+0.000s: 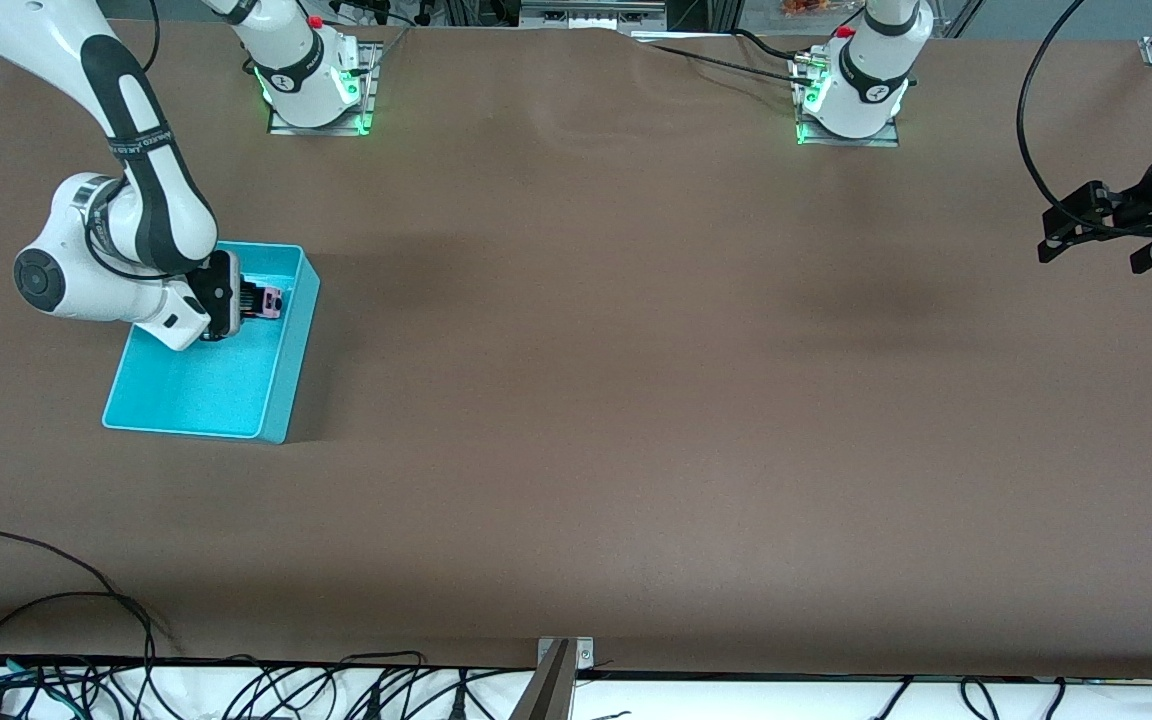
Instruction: Wind and store pink jeep toy
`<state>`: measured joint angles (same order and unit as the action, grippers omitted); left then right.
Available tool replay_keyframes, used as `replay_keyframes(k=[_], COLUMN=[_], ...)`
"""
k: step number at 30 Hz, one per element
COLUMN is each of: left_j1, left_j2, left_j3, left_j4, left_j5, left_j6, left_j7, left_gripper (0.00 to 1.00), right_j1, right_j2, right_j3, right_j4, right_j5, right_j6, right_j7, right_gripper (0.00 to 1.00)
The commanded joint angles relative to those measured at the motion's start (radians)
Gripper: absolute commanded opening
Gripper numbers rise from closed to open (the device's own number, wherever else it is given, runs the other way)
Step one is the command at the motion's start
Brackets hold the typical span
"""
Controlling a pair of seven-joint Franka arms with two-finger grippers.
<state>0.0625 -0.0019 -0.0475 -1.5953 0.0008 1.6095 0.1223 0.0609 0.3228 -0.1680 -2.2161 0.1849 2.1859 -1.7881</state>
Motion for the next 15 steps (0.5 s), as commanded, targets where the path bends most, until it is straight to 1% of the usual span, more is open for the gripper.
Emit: replay_keyframes(k=[1,3,5,7,9,10,11,12,15], left_j1=[0.002,0.002,0.002,0.002,0.002,0.002,0.002,0.002,0.002], left_j2=[0.017,0.017,0.017,0.017,0.017,0.017,0.017,0.017,0.017], left_j3=[-0.002,-0.002,-0.002,-0.002,-0.002,-0.002,-0.002,-0.002,-0.002], left_j4=[0.035,0.035,0.035,0.035,0.035,0.035,0.035,0.035,0.035], left_j5=[-0.021,-0.022,-0.022,-0.022,-0.022,-0.022,-0.021,-0.021,-0.022], left_j6=[-0.020,-0.020,-0.020,-0.020,-0.020,-0.020,-0.020,-0.020,-0.020], left_j7=[0.000,0.000,0.000,0.000,0.000,0.000,0.000,0.000,0.000], left_gripper=[1.00,1.00,1.00,1.00,1.00,1.00,1.00,1.00,1.00], right_j1=[0.002,0.002,0.002,0.002,0.002,0.002,0.002,0.002,0.004], right_j2=[-0.024,-0.021,-0.016,-0.011,-0.005,-0.004,-0.002,-0.001,-0.002], right_j3=[-0.002,-0.002,-0.002,-0.002,-0.002,-0.002,-0.002,-0.002,0.001], right_j4=[-0.027,-0.025,-0.025,-0.023,-0.022,-0.022,-0.020,-0.019,-0.014], right_j5=[0.027,0.027,0.030,0.039,0.045,0.045,0.045,0.045,0.045], right_j6=[0.018,0.020,0.021,0.021,0.020,0.020,0.020,0.020,0.018], right_j7=[-0.042,-0.042,-0.042,-0.042,-0.042,-0.042,-0.042,-0.042,-0.042], right_gripper=[0.23,0.35,0.41,0.52,0.56,0.62,0.77,1.00,1.00])
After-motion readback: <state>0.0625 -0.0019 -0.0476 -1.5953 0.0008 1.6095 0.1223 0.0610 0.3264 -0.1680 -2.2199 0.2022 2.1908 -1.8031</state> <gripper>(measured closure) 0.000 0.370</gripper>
